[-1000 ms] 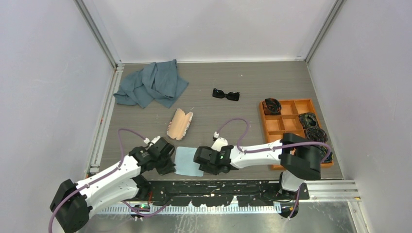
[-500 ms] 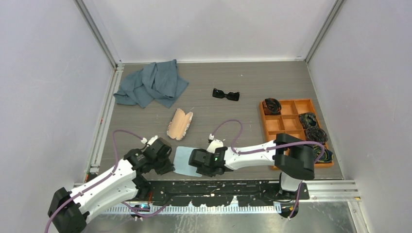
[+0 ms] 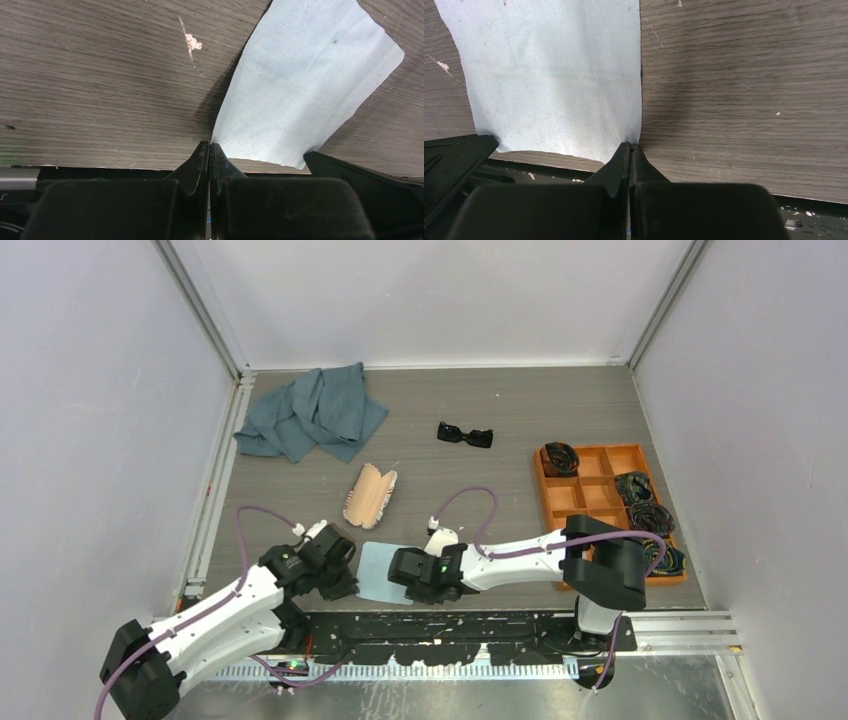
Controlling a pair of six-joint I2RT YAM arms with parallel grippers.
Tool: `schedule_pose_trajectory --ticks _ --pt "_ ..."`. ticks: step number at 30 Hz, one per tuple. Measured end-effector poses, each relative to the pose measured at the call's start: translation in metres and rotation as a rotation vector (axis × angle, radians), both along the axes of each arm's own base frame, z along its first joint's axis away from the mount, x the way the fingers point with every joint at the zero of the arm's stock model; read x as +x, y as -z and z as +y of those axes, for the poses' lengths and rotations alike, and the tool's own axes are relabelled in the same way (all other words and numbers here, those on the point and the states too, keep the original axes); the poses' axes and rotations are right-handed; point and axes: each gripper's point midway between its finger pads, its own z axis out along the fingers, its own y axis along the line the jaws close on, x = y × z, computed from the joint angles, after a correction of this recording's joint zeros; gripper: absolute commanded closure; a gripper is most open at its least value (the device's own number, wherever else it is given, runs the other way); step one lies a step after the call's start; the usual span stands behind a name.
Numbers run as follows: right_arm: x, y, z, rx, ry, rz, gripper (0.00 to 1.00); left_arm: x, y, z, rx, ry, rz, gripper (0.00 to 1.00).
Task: Organize the sunglasses
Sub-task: Adjust the glasses cleaning cloth at the center of the board.
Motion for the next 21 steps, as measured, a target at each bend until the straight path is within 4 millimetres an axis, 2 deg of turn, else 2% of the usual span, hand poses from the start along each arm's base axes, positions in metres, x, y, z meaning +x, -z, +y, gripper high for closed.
schedule_pose_trajectory --ticks 5,9,12,17,18,20,21 --pt "0.007 -0.004 -0.011 -0.028 -0.006 -0.047 1.00 0.000 0.000 0.001 0.034 0.027 0.021 0.99" --pt "0.015 -0.017 -0.026 -0.066 -0.006 -0.108 1.00 0.009 -0.016 -0.013 0.034 0.068 0.007 0.99" --pt "0.021 -0.034 -0.035 -0.065 0.006 -0.154 1.00 0.017 -0.032 -0.029 0.009 0.106 -0.024 0.99" --pt "0.033 -0.066 -0.050 -0.047 0.029 -0.239 1.00 0.027 -0.048 -0.050 -0.003 0.145 -0.039 0.99" --pt "0.035 -0.072 -0.053 -0.045 0.030 -0.255 0.95 0.029 -0.051 -0.053 -0.003 0.151 -0.041 0.99" --pt "0.039 -0.079 -0.054 -0.030 0.031 -0.272 0.74 0.034 -0.056 -0.060 0.000 0.169 -0.048 0.99" --pt "0.040 -0.081 -0.053 -0.017 0.030 -0.277 0.68 0.038 -0.060 -0.064 -0.001 0.172 -0.053 1.00"
